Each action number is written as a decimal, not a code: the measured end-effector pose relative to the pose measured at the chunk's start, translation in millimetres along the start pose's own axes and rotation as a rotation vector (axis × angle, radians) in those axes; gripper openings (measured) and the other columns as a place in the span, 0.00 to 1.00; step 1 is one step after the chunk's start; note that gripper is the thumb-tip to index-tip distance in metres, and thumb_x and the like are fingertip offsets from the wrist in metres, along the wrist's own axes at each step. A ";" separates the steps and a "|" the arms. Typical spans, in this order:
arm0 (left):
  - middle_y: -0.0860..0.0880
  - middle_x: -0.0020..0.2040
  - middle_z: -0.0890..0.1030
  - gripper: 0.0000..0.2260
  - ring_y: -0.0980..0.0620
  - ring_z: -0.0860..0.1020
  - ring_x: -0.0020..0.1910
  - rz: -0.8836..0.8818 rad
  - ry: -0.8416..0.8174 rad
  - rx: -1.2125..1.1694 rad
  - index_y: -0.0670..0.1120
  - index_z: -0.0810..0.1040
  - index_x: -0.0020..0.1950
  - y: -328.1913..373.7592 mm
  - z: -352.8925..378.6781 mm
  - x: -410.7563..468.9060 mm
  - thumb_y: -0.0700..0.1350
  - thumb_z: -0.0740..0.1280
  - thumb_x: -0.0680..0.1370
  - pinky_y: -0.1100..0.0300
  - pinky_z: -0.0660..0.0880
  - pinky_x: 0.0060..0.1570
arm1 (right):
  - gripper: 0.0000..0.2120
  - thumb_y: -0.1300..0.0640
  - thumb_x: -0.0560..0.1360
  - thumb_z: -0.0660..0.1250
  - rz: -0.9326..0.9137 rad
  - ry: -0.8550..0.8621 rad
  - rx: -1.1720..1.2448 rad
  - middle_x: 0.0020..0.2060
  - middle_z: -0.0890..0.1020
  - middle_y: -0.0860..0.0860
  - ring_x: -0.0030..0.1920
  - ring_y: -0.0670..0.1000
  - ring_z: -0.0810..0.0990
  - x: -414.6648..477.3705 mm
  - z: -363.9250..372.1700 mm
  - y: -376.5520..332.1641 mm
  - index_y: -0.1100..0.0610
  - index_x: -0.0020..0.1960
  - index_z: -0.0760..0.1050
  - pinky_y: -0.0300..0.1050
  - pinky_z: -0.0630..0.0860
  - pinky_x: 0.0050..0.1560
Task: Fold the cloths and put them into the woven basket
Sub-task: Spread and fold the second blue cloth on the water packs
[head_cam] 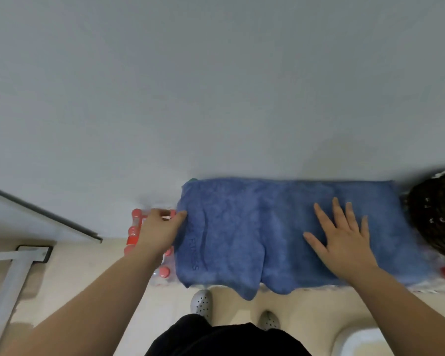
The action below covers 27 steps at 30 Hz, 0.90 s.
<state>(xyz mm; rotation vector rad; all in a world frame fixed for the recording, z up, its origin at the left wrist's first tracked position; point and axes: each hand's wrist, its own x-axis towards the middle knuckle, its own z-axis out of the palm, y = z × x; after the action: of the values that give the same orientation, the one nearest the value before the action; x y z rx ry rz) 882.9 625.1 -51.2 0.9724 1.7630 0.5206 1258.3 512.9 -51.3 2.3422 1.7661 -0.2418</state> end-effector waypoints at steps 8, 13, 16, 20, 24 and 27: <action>0.45 0.48 0.86 0.07 0.45 0.85 0.48 -0.118 -0.296 -0.294 0.44 0.81 0.55 -14.2 -11.6 -8.2 0.41 0.72 0.77 0.49 0.82 0.46 | 0.33 0.33 0.78 0.45 -0.458 0.061 0.178 0.81 0.49 0.49 0.80 0.54 0.44 25.6 -45.0 -190.0 0.44 0.80 0.54 0.59 0.49 0.78; 0.37 0.49 0.85 0.09 0.38 0.84 0.50 -0.119 -0.350 -0.413 0.40 0.81 0.54 -11.1 -22.6 -1.8 0.32 0.67 0.76 0.45 0.80 0.49 | 0.29 0.35 0.81 0.50 -0.553 -0.253 0.077 0.80 0.42 0.44 0.80 0.52 0.38 39.4 -45.1 -247.3 0.38 0.80 0.48 0.60 0.41 0.77; 0.42 0.48 0.85 0.13 0.42 0.85 0.48 0.005 -0.278 -0.368 0.49 0.81 0.55 -9.6 -32.6 7.8 0.33 0.66 0.77 0.45 0.82 0.49 | 0.28 0.36 0.81 0.50 -0.530 -0.239 0.094 0.80 0.42 0.43 0.80 0.51 0.39 38.6 -43.0 -248.4 0.38 0.79 0.48 0.60 0.42 0.78; 0.42 0.49 0.85 0.14 0.44 0.85 0.46 0.036 -0.220 -0.385 0.48 0.79 0.60 -9.6 -43.9 18.8 0.35 0.67 0.77 0.51 0.82 0.42 | 0.29 0.35 0.81 0.50 -0.537 -0.153 -0.034 0.81 0.50 0.48 0.80 0.56 0.47 41.8 -53.0 -260.4 0.44 0.79 0.55 0.62 0.49 0.76; 0.43 0.46 0.85 0.07 0.45 0.85 0.44 -0.074 -0.288 -0.342 0.46 0.80 0.54 -19.3 -47.0 16.5 0.39 0.70 0.77 0.55 0.80 0.37 | 0.27 0.38 0.82 0.50 -0.619 -0.006 -0.094 0.78 0.60 0.52 0.75 0.56 0.58 49.0 -64.7 -286.3 0.48 0.77 0.62 0.58 0.60 0.71; 0.45 0.46 0.86 0.08 0.47 0.85 0.44 -0.121 -0.355 -0.329 0.46 0.80 0.54 -31.2 -48.0 10.3 0.36 0.69 0.77 0.55 0.80 0.37 | 0.24 0.39 0.82 0.48 -0.641 -0.055 -0.163 0.74 0.65 0.53 0.72 0.57 0.61 54.3 -62.9 -298.0 0.46 0.74 0.65 0.57 0.62 0.67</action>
<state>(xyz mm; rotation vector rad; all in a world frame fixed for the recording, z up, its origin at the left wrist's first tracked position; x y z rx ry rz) 825.7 619.7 -60.7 0.6742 1.3560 0.5064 987.3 659.0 -21.5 1.5841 2.3519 -0.2364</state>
